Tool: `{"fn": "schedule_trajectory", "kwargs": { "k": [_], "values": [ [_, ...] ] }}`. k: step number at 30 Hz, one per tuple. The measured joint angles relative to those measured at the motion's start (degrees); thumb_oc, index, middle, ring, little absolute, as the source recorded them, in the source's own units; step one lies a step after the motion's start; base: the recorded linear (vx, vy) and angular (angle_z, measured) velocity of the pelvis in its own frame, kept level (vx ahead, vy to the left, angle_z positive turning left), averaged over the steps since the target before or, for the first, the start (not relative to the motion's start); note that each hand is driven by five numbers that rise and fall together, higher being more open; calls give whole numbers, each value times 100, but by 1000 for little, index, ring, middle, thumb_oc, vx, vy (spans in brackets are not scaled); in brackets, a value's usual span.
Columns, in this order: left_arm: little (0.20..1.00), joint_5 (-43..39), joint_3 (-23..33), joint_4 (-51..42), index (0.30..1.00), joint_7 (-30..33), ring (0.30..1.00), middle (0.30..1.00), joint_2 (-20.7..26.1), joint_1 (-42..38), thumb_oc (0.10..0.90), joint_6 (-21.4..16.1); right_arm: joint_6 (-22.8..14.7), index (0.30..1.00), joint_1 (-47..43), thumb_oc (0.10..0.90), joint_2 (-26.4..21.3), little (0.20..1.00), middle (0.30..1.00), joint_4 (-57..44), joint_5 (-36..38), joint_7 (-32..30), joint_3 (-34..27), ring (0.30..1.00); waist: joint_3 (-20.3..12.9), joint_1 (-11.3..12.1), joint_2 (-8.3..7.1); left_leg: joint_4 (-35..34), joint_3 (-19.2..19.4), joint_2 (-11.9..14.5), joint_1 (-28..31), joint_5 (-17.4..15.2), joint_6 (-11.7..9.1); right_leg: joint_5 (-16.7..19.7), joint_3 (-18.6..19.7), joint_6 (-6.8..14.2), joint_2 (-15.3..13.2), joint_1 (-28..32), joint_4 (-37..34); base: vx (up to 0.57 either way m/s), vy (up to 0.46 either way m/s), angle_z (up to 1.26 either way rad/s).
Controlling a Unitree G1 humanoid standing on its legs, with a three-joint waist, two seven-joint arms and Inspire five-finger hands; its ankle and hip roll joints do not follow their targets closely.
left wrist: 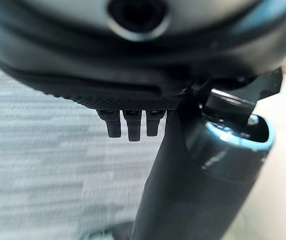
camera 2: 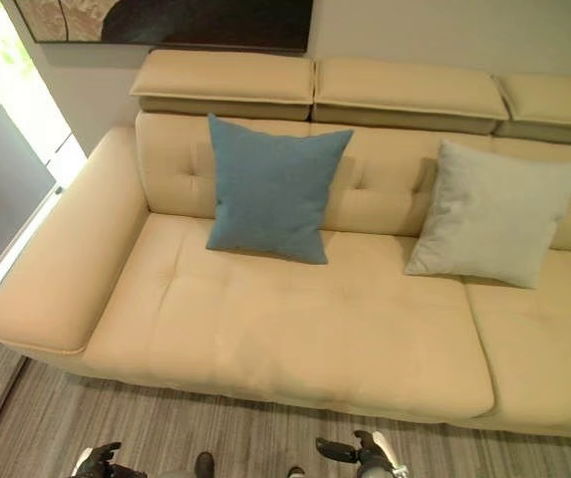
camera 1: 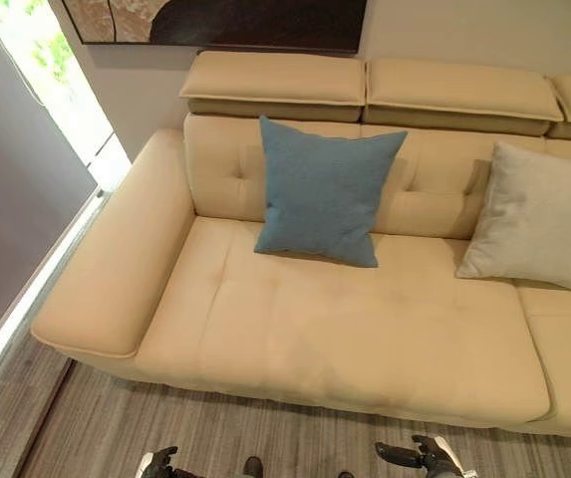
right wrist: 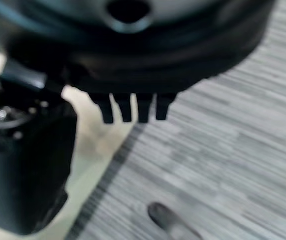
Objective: Pick up all the scattered cushions and arrange them neatly on the sofa.
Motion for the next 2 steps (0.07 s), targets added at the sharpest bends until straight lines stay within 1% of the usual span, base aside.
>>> {"fn": "schedule_trajectory", "kwargs": {
  "k": [1,2],
  "values": [
    [900,-7,3,-1,900,5,900,900,-40,13,800,-2,16,900,4,800,-4,900,900,9,0,0,8,900,-62,4,-33,-47,14,49,-14,21,-33,33,28,-25,61,-41,-34,-27,-72,-21],
    [900,-4,1,15,900,15,900,900,-56,30,800,1,22,900,3,800,-4,900,900,6,0,-4,30,900,-237,3,-29,-99,56,126,-58,40,-68,67,93,-77,136,-81,-110,-23,-72,-22]
  ]
}}
